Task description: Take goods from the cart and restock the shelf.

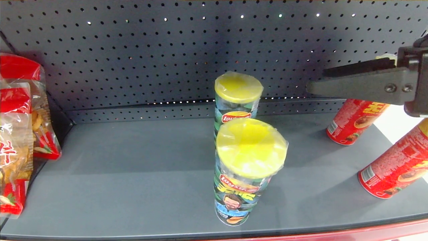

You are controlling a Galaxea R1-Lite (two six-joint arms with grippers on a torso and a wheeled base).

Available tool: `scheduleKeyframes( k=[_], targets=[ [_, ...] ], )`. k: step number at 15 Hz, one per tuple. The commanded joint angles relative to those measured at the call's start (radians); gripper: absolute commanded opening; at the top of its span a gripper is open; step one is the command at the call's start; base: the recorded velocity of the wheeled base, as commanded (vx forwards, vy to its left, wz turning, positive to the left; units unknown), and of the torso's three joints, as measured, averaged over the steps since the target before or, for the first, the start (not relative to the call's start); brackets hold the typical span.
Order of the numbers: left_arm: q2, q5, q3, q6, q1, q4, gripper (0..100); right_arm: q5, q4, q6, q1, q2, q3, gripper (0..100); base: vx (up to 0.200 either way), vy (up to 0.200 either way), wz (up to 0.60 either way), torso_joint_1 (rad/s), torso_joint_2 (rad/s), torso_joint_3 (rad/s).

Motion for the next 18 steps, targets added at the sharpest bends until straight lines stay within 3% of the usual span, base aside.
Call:
scheduleKeyframes(
  k=[1, 9, 18],
  targets=[
    [0.002, -0.001, 0.0, 0.0, 0.0, 0.0, 100, -0.001, 0.004, -0.001, -0.002, -0.044, 0.008, 100, 0.0, 0.0, 0.0, 0.0, 0.0, 0.0],
    [0.002, -0.001, 0.0, 0.0, 0.0, 0.0, 100, -0.019, -0.001, 0.0, 0.071, -0.26, 0.246, 100, 0.0, 0.0, 0.0, 0.0, 0.0, 0.0],
    [0.002, -0.001, 0.0, 0.0, 0.0, 0.0, 100, -0.014, -0.062, -0.003, 0.387, -0.257, 0.416, 100, 0.0, 0.0, 0.0, 0.0, 0.0, 0.0]
  ],
)
